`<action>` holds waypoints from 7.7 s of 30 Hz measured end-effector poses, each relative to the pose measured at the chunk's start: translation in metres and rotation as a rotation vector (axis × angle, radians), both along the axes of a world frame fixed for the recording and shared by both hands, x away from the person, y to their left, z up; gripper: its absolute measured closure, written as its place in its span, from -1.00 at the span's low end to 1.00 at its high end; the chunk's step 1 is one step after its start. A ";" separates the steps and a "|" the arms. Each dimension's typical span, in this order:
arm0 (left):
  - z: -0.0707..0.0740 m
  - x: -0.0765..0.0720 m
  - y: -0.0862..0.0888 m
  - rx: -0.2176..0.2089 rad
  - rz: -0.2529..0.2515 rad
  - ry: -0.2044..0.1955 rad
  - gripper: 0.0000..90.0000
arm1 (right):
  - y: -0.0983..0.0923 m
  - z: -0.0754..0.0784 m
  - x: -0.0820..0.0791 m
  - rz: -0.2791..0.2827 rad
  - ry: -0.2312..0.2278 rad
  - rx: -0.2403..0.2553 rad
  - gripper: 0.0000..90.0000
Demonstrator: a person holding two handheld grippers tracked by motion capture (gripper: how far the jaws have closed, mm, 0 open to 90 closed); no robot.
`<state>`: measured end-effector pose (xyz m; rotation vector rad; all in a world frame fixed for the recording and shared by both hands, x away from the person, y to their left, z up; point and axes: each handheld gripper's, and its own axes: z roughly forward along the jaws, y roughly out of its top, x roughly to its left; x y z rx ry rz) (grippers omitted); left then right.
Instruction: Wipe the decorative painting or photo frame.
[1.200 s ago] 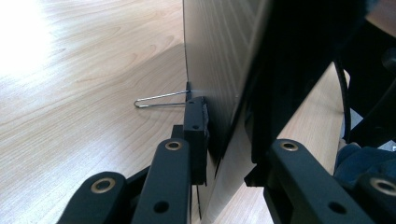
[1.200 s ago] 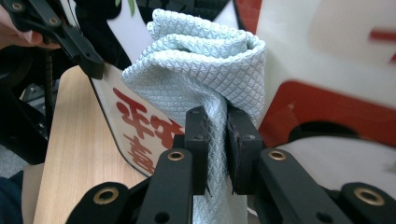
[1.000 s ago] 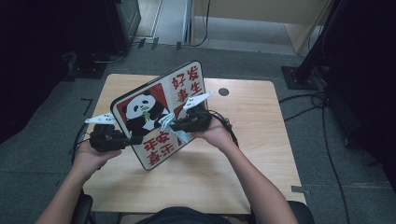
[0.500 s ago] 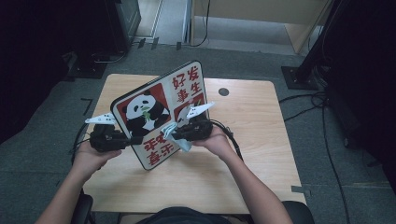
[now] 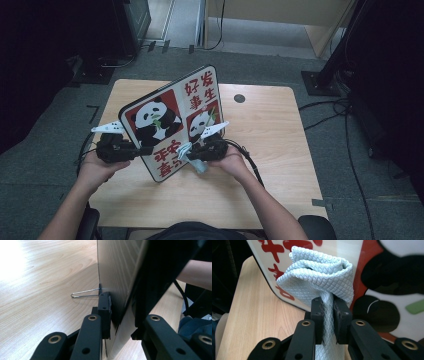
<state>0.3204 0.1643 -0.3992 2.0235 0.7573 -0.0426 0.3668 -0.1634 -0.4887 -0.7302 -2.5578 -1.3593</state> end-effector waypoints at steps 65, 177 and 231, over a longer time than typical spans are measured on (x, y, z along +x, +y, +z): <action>0.006 -0.001 0.006 -0.004 0.009 -0.021 0.70 | 0.057 0.219 0.026 0.040 -0.228 -0.014 0.79; 0.009 -0.002 0.013 -0.035 0.008 -0.025 0.51 | 0.029 0.038 -0.014 0.053 -0.019 -0.095 0.80; 0.022 0.009 0.042 -0.063 0.033 -0.088 0.69 | 0.102 0.227 0.007 0.125 -0.253 -0.063 0.79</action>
